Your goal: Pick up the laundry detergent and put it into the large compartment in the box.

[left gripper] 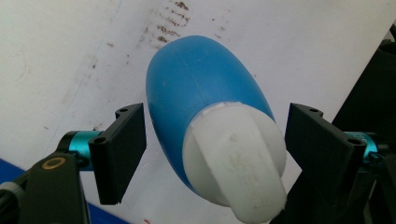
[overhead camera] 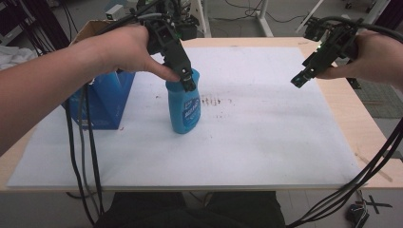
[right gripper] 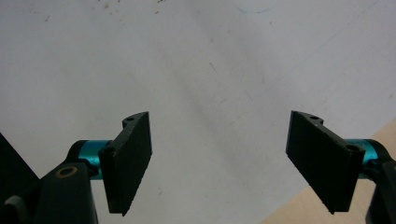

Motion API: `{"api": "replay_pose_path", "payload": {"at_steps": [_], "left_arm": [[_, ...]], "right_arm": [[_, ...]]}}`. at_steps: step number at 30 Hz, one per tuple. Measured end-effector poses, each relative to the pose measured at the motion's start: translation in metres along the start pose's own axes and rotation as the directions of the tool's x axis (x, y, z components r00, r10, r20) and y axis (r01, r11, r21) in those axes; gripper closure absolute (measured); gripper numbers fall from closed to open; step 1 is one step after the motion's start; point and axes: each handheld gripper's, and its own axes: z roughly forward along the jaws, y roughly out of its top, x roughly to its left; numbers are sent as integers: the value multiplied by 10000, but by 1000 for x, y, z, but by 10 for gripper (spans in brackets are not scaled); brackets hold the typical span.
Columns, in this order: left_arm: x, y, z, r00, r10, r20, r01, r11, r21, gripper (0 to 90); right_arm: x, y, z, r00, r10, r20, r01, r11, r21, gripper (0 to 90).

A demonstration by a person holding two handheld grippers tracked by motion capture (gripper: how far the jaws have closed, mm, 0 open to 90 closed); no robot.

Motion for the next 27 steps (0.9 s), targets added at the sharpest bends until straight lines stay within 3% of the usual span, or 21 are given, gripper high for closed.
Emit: {"api": "replay_pose_path", "payload": {"at_steps": [27], "left_arm": [[-1,1,10,9991,-171,-385,180,9996,232,213]], "right_arm": [[1,-2,2,10000,20,-52,-20,10000,-28,219]]}}
